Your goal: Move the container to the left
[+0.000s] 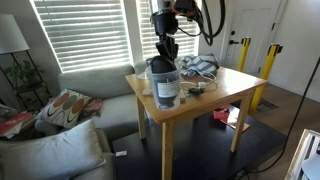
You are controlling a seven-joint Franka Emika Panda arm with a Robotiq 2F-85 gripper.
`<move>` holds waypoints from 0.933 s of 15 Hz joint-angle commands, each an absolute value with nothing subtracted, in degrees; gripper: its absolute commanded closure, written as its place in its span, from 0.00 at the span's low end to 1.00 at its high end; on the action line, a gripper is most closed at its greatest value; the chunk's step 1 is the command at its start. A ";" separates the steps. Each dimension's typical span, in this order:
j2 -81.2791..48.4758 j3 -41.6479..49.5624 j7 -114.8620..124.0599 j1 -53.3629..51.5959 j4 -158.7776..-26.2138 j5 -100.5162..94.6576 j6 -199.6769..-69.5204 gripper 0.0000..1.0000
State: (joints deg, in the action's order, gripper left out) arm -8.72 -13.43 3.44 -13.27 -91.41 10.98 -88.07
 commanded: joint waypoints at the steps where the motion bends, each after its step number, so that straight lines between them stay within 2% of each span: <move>1: -9.99 -14.12 1.61 -14.65 -90.89 10.02 -85.94 0.99; 14: -9.84 -14.61 -3.09 -15.70 -92.04 5.03 -89.05 0.99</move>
